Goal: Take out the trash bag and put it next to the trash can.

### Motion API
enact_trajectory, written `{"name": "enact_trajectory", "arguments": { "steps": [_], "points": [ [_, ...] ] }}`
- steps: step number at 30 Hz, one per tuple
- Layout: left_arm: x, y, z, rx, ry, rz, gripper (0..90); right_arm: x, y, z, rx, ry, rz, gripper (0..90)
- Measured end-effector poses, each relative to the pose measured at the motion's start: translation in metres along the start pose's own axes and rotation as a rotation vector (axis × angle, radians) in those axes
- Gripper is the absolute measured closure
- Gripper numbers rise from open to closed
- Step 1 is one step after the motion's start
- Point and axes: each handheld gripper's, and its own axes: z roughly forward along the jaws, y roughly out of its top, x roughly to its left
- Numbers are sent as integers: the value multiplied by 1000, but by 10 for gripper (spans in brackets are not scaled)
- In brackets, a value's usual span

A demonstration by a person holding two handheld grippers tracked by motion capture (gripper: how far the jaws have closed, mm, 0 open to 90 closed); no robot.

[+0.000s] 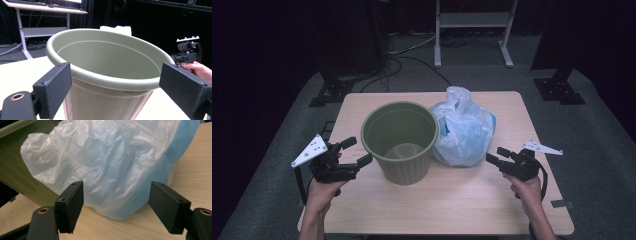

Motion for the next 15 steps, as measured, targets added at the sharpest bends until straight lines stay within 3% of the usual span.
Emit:
{"name": "enact_trajectory", "arguments": {
  "steps": [8,15],
  "points": [
    [-1,0,-1,-2,1,3,97,-4,-18,-10,-32,-1,35,270],
    [-2,1,-2,-10,-1,1,97,-7,-40,-25,-117,-1,72,266]
  ]
}}
